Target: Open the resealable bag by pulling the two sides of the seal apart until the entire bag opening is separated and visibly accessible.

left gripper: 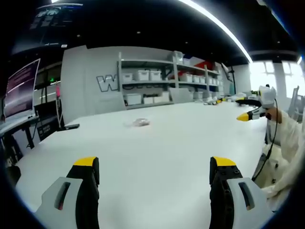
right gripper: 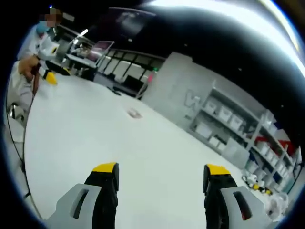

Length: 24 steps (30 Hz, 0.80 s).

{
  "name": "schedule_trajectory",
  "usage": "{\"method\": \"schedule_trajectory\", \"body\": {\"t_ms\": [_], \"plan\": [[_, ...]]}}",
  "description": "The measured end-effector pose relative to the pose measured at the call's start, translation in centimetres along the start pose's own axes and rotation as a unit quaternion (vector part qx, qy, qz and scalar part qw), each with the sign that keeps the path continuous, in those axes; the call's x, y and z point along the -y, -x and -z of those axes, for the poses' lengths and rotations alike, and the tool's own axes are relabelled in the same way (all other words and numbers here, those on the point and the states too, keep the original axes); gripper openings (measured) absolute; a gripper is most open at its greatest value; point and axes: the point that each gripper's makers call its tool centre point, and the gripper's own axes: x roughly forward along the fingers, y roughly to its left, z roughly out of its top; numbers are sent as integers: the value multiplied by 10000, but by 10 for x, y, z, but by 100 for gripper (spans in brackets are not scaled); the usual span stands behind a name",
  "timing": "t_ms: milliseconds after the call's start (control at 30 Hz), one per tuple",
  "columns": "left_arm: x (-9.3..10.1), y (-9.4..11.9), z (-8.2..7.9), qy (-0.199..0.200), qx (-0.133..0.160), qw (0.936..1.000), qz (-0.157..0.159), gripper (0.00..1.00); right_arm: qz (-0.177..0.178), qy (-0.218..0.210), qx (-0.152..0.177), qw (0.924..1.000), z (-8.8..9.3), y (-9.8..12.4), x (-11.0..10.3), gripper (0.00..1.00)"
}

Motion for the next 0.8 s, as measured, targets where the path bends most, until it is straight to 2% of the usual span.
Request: {"method": "schedule_trajectory", "body": {"t_ms": [800], "plan": [[1, 2, 1, 5, -29, 10000, 7, 95, -88, 297, -5, 9995, -5, -9, -9, 72]]}}
